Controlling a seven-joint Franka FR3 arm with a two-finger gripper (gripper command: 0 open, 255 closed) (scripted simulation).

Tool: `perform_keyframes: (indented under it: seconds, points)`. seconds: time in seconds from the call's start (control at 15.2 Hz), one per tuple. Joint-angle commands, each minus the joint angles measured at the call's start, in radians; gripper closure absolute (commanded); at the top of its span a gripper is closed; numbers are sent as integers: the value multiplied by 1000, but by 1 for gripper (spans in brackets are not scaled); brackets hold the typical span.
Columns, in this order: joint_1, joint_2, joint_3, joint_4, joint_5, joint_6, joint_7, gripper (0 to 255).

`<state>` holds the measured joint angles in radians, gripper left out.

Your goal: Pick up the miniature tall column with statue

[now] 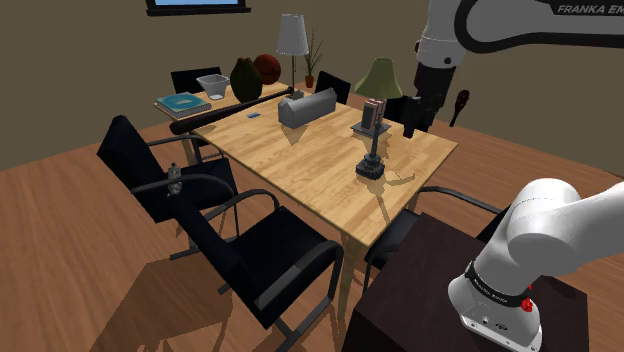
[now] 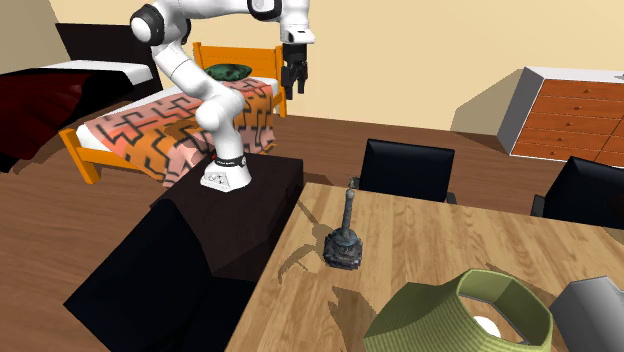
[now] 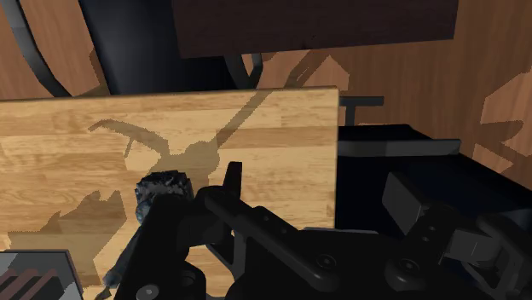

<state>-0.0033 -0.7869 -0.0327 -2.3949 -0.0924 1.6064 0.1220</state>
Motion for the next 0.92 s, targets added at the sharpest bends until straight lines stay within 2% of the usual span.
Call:
perform_keyframes:
  seconds: [0.0, 0.46, 0.86]
  points:
    - [0, 0, 0, 0, 0, 0, 0, 0]
    - [-28, 200, -129, 96, -71, 103, -158, 0]
    - [-38, 401, -229, 228, -86, 173, -294, 0]
